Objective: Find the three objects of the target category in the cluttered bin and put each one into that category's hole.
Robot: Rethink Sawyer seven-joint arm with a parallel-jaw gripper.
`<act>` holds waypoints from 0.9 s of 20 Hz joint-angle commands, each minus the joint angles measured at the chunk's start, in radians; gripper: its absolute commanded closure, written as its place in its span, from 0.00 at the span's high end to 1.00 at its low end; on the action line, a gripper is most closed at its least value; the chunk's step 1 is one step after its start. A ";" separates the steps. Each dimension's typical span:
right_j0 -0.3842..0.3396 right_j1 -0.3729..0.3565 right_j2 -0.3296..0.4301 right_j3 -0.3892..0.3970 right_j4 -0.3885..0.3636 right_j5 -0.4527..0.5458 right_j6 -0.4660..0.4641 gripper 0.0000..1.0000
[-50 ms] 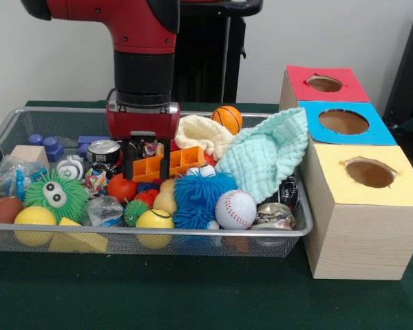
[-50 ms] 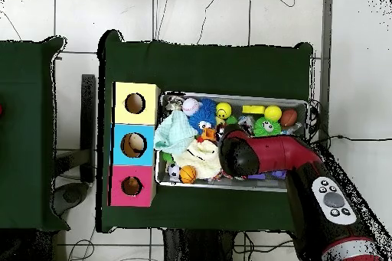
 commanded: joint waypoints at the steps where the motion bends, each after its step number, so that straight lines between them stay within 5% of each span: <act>1: 0.029 0.092 0.023 -0.028 -0.071 -0.048 -0.002 1.00; 10: 0.098 0.123 -0.049 -0.058 -0.082 -0.075 0.034 1.00; 18: 0.156 0.180 -0.120 -0.102 -0.103 -0.211 0.065 1.00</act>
